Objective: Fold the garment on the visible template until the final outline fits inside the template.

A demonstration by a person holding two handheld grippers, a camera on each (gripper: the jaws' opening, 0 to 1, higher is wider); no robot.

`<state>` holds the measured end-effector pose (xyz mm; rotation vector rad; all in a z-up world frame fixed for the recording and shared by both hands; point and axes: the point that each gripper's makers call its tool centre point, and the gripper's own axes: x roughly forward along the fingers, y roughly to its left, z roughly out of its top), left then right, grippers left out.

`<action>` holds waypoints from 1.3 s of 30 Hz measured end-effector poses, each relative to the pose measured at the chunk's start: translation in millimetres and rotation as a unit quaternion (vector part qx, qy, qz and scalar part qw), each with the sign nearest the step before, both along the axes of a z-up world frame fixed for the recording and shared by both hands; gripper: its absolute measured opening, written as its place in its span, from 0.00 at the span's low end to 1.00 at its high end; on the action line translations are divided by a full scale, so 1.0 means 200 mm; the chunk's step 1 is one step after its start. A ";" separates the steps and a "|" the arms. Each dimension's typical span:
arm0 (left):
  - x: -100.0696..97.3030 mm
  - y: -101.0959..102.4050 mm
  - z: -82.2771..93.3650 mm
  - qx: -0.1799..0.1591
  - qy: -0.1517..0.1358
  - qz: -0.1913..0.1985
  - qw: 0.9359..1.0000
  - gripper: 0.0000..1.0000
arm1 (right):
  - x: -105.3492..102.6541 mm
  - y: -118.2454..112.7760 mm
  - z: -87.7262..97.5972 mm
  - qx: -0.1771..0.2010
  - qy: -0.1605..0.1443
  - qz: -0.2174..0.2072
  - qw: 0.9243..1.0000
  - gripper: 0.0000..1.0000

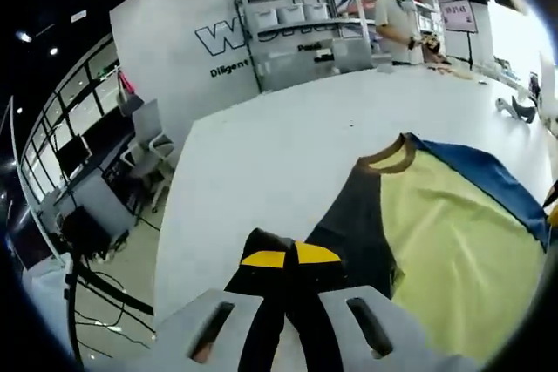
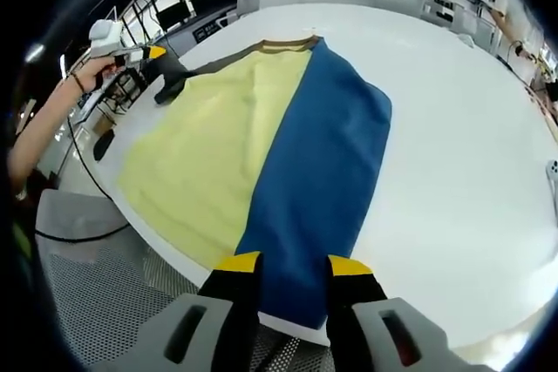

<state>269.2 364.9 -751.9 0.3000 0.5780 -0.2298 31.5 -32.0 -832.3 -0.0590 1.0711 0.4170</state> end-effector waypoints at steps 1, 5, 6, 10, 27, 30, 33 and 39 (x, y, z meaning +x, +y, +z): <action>0.00 0.00 -0.04 0.000 0.010 0.003 1.000 0.01 | 0.00 0.00 0.00 -0.001 0.001 0.001 1.000 0.22; -0.02 -0.01 -0.12 -0.003 0.030 0.003 1.000 0.01 | 0.00 -0.01 0.00 -0.001 0.000 -0.002 1.000 0.22; -0.03 -0.02 -0.14 -0.005 0.034 0.002 0.999 0.01 | 0.00 -0.01 0.00 -0.001 0.000 -0.004 1.000 0.22; -0.05 -0.05 -0.22 -0.006 0.056 -0.004 0.998 0.01 | 0.00 -0.01 0.00 -0.001 0.002 -0.004 1.000 0.22; -0.06 -0.11 -0.38 -0.020 0.089 -0.004 0.996 0.01 | -0.02 -0.02 0.00 -0.004 0.005 -0.008 1.000 0.22; -0.06 -0.11 -0.38 -0.015 0.086 -0.009 0.996 0.01 | -0.02 -0.01 0.00 -0.003 0.005 -0.007 1.000 0.23; -0.07 -0.11 -0.36 -0.011 0.079 -0.011 0.997 0.03 | -0.02 0.01 0.00 0.000 0.005 -0.003 1.000 0.23; -0.11 -0.13 -0.27 -0.023 0.051 -0.017 0.998 0.10 | -0.02 0.04 0.01 0.008 -0.004 0.021 1.000 0.23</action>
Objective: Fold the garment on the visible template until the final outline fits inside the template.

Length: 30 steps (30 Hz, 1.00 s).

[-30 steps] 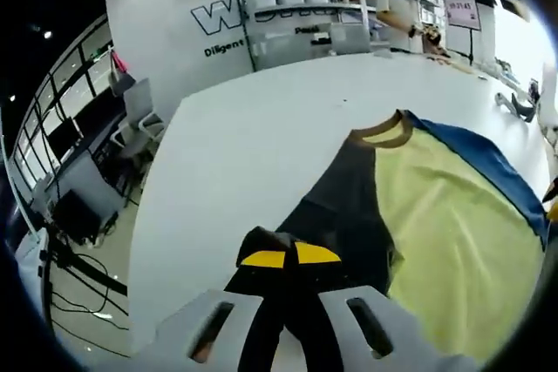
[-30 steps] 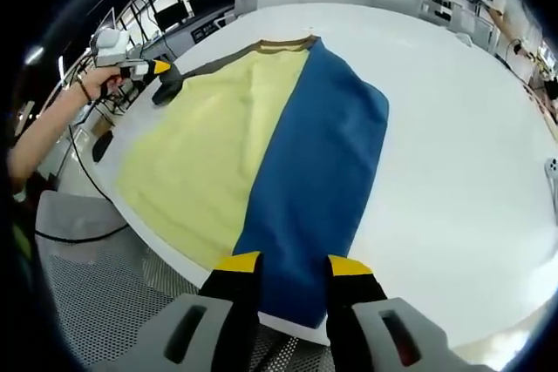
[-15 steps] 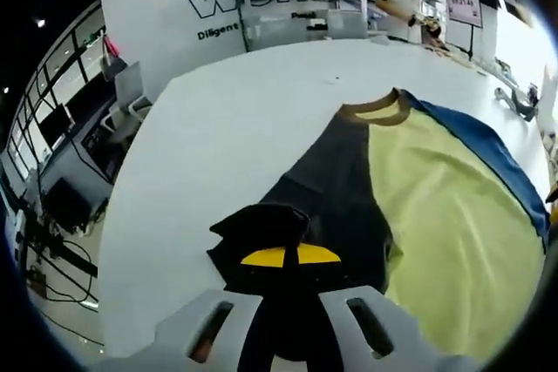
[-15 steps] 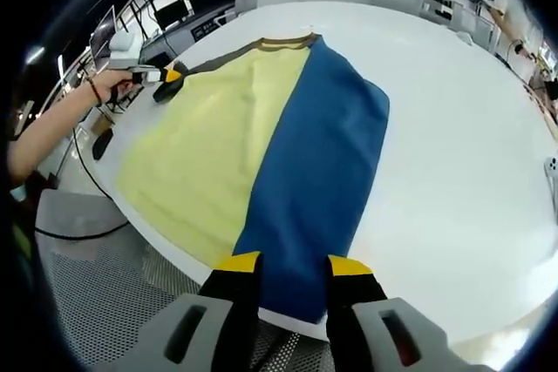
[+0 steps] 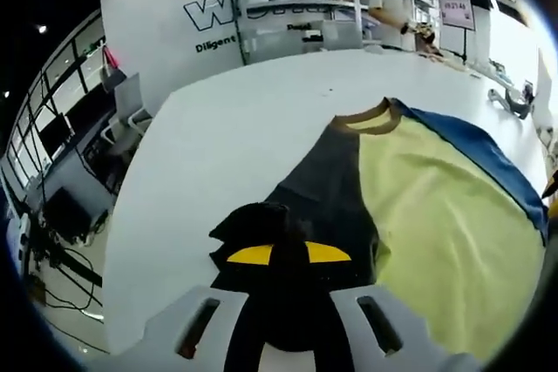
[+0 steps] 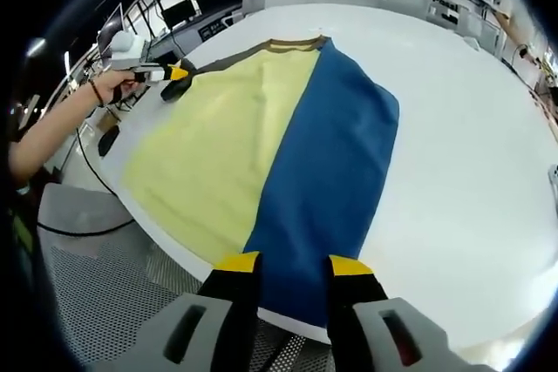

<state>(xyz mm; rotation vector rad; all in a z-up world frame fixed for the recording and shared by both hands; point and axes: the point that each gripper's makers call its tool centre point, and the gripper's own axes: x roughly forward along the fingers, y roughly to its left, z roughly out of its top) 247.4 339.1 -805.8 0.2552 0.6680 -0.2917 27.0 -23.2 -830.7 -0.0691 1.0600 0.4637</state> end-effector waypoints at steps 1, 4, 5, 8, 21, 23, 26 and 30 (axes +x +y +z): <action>-0.01 0.00 0.03 -0.005 -0.008 0.000 1.000 0.11 | -0.01 0.01 0.00 0.001 0.001 0.011 1.000 0.23; -0.04 -0.02 0.08 -0.013 -0.021 -0.003 1.000 0.11 | -0.01 0.04 0.00 0.008 0.000 0.026 1.000 0.23; -0.05 -0.03 0.10 -0.014 -0.025 -0.005 1.000 0.11 | -0.02 0.06 0.01 0.012 0.001 0.037 0.999 0.23; -0.09 -0.05 0.13 -0.017 -0.030 -0.012 0.999 0.11 | -0.04 0.09 0.00 0.014 0.002 0.048 0.999 0.22; -0.33 -0.15 0.17 -0.031 -0.028 -0.039 0.998 0.10 | -0.12 0.18 -0.01 0.017 0.020 0.108 0.994 0.16; -0.36 -0.17 0.16 -0.032 -0.026 -0.041 0.998 0.10 | -0.14 0.19 -0.02 0.008 0.021 0.127 0.992 0.15; -0.43 -0.19 0.14 -0.033 -0.013 -0.047 0.998 0.11 | -0.17 0.20 -0.03 -0.007 0.025 0.151 0.988 0.14; -0.53 -0.23 0.09 -0.039 0.009 -0.056 0.998 0.10 | -0.19 0.21 -0.05 -0.013 0.034 0.163 0.986 0.12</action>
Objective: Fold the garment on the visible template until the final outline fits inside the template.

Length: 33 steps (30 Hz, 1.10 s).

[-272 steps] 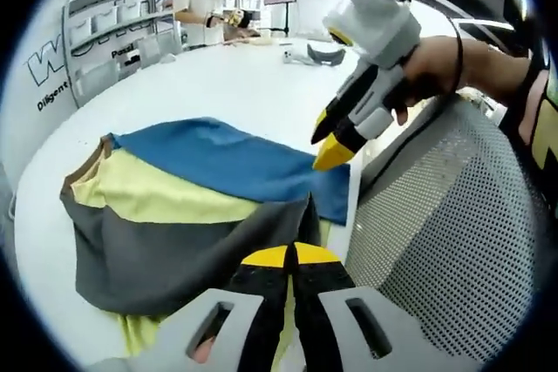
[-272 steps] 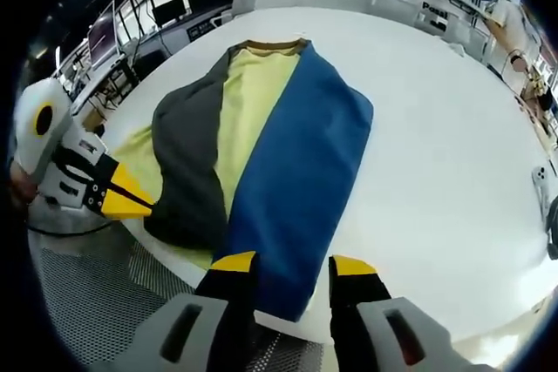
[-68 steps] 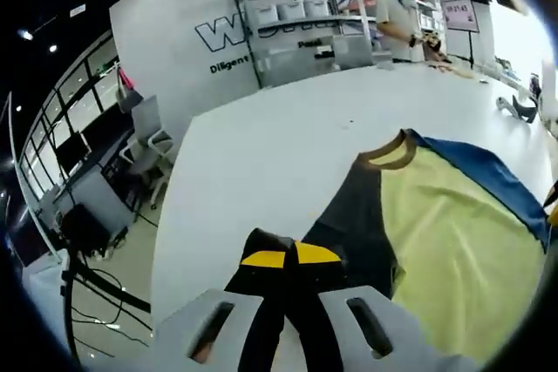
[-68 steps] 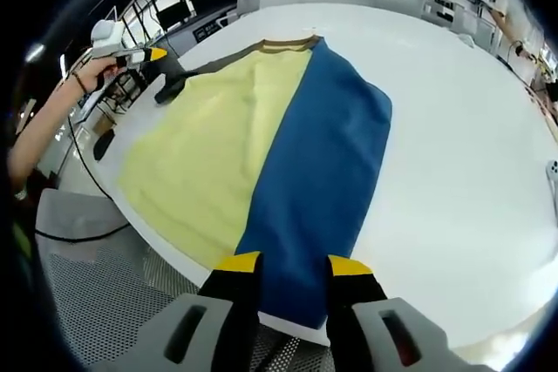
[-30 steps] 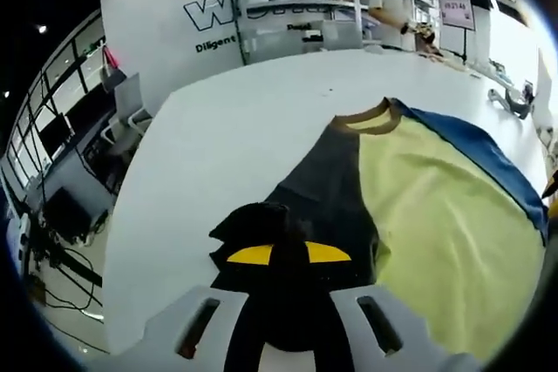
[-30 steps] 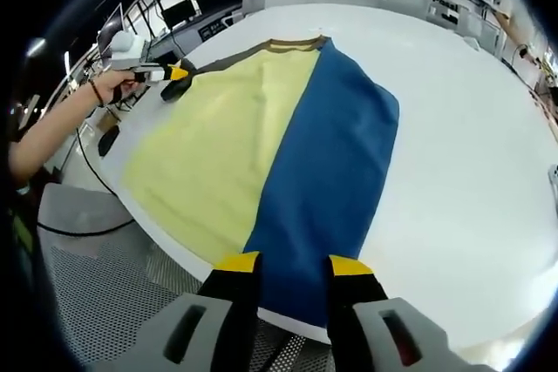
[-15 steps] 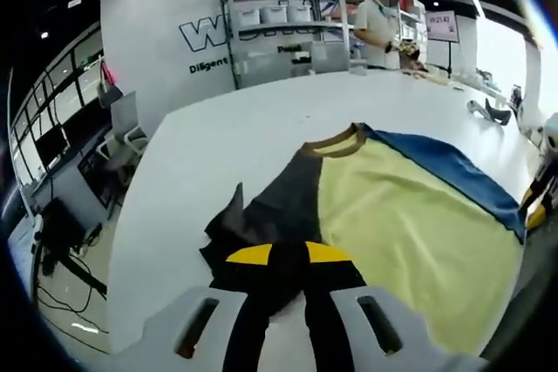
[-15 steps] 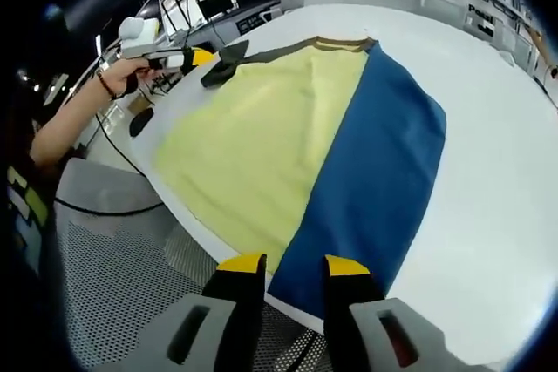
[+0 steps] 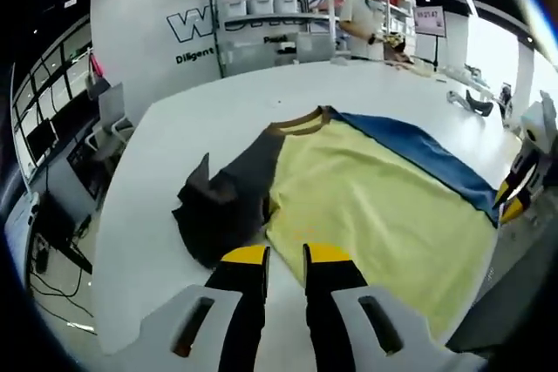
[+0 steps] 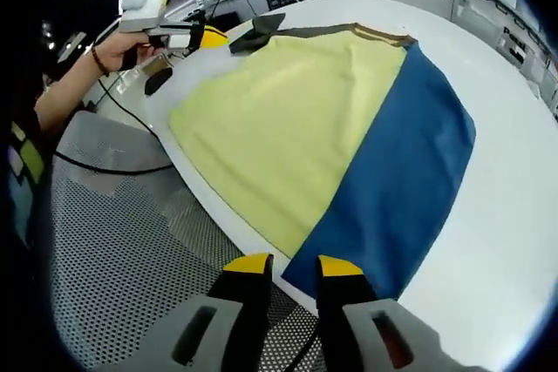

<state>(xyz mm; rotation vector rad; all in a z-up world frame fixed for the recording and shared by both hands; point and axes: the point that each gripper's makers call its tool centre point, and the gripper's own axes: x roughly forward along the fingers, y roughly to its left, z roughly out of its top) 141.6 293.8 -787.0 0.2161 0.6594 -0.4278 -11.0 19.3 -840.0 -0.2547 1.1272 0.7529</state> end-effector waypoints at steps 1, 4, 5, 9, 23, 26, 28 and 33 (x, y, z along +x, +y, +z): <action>-0.01 0.00 -0.01 0.001 0.002 0.001 1.000 0.10 | 0.00 0.00 0.00 -0.003 0.000 0.000 1.000 0.12; -0.06 -0.01 -0.03 0.000 0.013 -0.003 1.000 0.11 | -0.01 0.00 -0.01 -0.012 0.001 0.011 1.000 0.12; -0.08 -0.02 -0.02 -0.001 0.015 -0.002 1.000 0.10 | 0.00 0.00 -0.02 -0.017 0.000 0.013 1.000 0.13; -0.13 -0.04 -0.03 -0.007 0.021 -0.005 1.000 0.10 | 0.00 -0.02 -0.02 -0.033 -0.003 0.019 0.999 0.12; -0.28 -0.11 -0.09 -0.018 0.060 -0.052 0.997 0.11 | -0.01 -0.03 -0.05 -0.047 0.004 0.023 0.999 0.10; -0.31 -0.14 -0.09 -0.017 0.064 -0.063 0.996 0.11 | -0.01 -0.03 -0.06 -0.050 0.003 0.025 0.998 0.10; -0.32 -0.15 -0.09 -0.018 0.065 -0.067 0.995 0.10 | 0.00 -0.04 -0.06 -0.054 0.003 0.021 0.998 0.08; -0.36 -0.18 -0.10 -0.017 0.075 -0.082 0.994 0.11 | 0.01 -0.05 -0.07 -0.068 -0.001 0.033 0.997 0.04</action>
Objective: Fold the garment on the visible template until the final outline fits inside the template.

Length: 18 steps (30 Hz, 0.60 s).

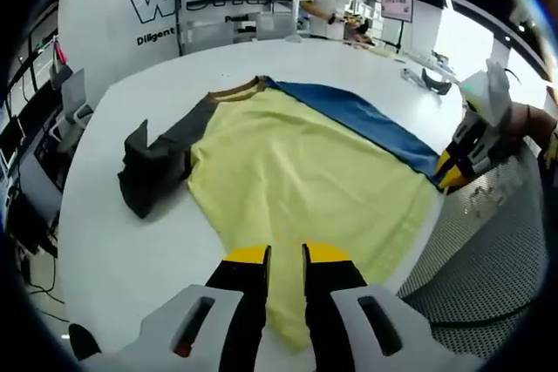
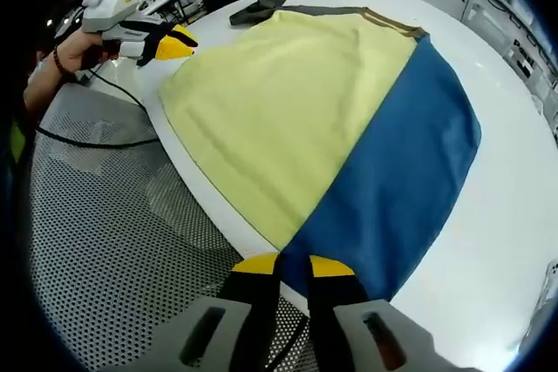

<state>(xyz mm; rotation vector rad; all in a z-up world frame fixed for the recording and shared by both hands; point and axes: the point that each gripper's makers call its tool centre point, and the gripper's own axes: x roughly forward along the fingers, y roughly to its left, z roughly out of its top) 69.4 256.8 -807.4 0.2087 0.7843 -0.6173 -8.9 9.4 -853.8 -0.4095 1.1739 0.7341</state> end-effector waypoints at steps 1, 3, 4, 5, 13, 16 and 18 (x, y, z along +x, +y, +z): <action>-0.01 0.00 -0.01 0.007 0.002 -0.007 1.000 0.12 | 0.00 0.00 0.00 -0.004 -0.002 0.003 1.000 0.04; -0.04 -0.01 -0.01 0.018 0.004 -0.018 1.000 0.12 | 0.00 0.00 0.00 -0.018 -0.009 0.012 1.000 0.03; -0.05 -0.02 -0.01 0.019 0.006 -0.022 1.000 0.12 | 0.01 -0.01 -0.01 -0.032 -0.018 0.025 0.999 0.02; -0.06 -0.02 -0.01 0.019 0.009 -0.029 0.999 0.13 | 0.01 -0.01 -0.01 -0.038 -0.022 0.032 0.999 0.02; -0.13 -0.04 -0.04 0.030 0.027 -0.050 0.998 0.17 | 0.02 -0.02 -0.01 -0.037 -0.022 0.016 0.999 0.00; -0.15 -0.03 -0.06 0.041 0.037 -0.058 0.997 0.17 | 0.02 -0.02 0.00 -0.026 -0.015 0.005 1.000 0.00; -0.17 -0.04 -0.07 0.049 0.044 -0.067 0.996 0.17 | 0.02 -0.02 0.00 -0.017 -0.009 -0.004 1.000 0.00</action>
